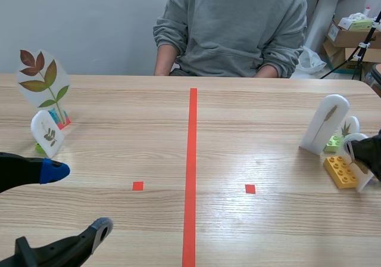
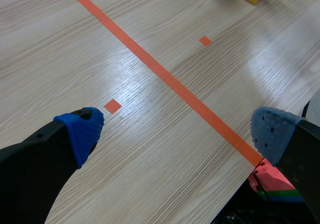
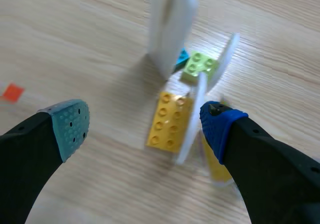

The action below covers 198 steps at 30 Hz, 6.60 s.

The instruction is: Do the leaf sorting experiment

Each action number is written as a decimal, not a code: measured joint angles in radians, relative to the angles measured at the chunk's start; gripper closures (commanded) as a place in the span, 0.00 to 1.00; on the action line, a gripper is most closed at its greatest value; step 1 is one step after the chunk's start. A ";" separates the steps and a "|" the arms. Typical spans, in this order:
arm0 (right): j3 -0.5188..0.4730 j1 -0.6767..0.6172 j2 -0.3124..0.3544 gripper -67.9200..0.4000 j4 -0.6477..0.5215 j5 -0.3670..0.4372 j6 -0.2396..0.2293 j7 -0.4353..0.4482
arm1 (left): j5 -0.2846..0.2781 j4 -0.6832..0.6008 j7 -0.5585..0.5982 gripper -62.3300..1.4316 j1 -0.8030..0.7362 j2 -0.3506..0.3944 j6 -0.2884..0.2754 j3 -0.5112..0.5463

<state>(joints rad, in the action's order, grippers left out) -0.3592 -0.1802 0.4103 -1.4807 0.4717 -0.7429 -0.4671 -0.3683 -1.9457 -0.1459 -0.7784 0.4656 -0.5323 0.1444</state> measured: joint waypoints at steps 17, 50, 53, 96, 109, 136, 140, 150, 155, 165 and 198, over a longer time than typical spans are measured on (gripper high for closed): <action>-0.042 -0.418 -0.006 0.32 -0.428 0.174 0.005 0.026 | 0.000 0.000 0.008 0.00 0.000 0.000 0.000 0.000; 0.223 -0.410 0.111 0.32 -0.547 0.123 0.005 0.070 | -0.059 0.000 -0.001 0.00 0.000 0.000 0.000 0.000; 0.223 -0.410 0.111 0.32 -0.547 0.129 0.005 0.070 | -0.059 0.000 0.000 0.00 0.000 0.000 0.000 0.000; 0.223 -0.410 0.064 0.32 -0.546 0.127 0.005 0.036 | -0.055 0.000 0.000 0.00 0.000 0.000 0.000 0.000; 0.223 -0.410 0.064 0.32 -0.546 0.127 0.005 0.032 | -0.055 0.000 0.000 0.00 0.000 0.000 0.000 0.000; 0.223 -0.410 0.064 0.32 -0.546 0.127 0.005 0.032 | -0.048 0.000 0.000 0.00 0.000 0.000 0.000 0.000; 0.223 -0.410 0.064 0.32 -0.546 0.127 0.005 0.032 | -0.048 0.000 0.000 0.00 0.000 0.000 0.000 0.000; 0.223 -0.410 0.064 0.32 -0.546 0.127 0.005 0.032 | -0.048 0.000 -0.002 0.00 0.000 0.000 0.000 0.000; 0.223 -0.410 0.064 0.32 -0.546 0.127 0.005 0.032 | -0.043 0.000 -0.090 0.00 0.021 0.000 -0.003 0.000; 0.223 -0.410 0.064 0.32 -0.546 0.127 0.005 0.032 | 0.038 0.078 -0.091 0.00 0.223 0.000 -0.076 -0.008; 0.190 -0.410 0.064 0.32 -0.546 0.127 0.005 0.029 | 0.240 1.091 0.051 0.00 1.175 -0.297 -0.069 -0.584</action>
<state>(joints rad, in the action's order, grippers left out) -0.1692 -0.5907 0.4740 -2.0270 0.5983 -0.7380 -0.4385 -0.1284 -0.8543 -0.0952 0.3962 0.1684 -0.6010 -0.4400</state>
